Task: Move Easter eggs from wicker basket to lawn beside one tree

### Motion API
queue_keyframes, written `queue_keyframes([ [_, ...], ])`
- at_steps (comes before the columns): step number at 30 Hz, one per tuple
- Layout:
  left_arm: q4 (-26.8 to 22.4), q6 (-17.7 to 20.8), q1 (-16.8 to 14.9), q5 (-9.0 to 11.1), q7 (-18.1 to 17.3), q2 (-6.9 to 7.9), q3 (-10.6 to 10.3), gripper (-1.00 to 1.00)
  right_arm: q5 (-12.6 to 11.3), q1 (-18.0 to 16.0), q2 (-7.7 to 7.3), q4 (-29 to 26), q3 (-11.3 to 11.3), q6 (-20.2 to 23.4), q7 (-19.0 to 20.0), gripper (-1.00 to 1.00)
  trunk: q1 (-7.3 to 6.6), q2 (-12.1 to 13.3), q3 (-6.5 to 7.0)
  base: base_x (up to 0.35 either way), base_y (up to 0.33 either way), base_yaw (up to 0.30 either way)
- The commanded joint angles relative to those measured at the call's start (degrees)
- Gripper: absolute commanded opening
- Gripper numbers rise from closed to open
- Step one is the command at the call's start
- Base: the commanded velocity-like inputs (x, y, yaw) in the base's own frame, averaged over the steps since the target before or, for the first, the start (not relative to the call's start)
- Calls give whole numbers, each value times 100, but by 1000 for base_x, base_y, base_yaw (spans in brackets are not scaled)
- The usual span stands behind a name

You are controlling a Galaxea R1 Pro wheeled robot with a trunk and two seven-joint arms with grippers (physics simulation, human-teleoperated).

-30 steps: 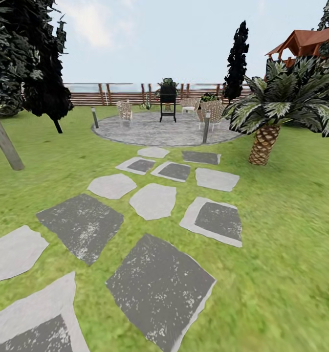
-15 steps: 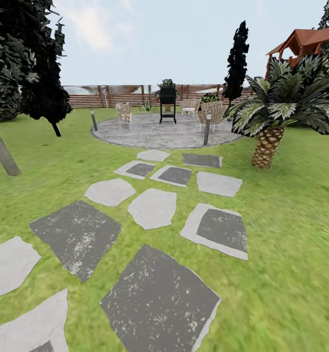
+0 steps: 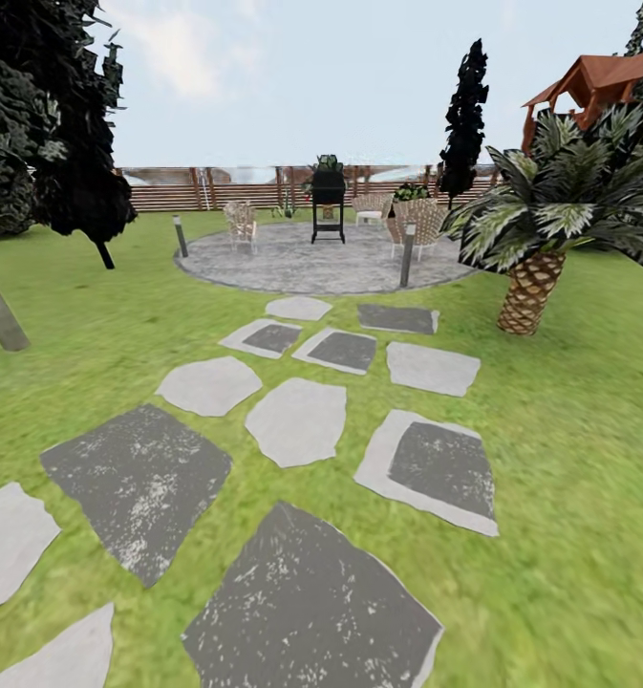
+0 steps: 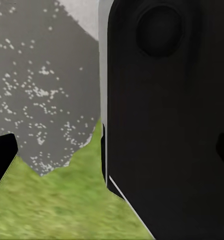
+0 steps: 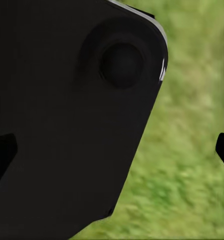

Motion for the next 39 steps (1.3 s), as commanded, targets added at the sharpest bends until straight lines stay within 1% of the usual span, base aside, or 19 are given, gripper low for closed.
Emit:
queue_keyframes([
  [1,-10,-6,4,3,0,0,3,100,54,-3,1,3,1,-14,-3,100,4,-2,-4,339,0,0],
  [39,-10,-7,4,3,0,0,3,100,54,-3,-6,2,1,-14,-3,100,4,-2,-4,339,0,0],
])
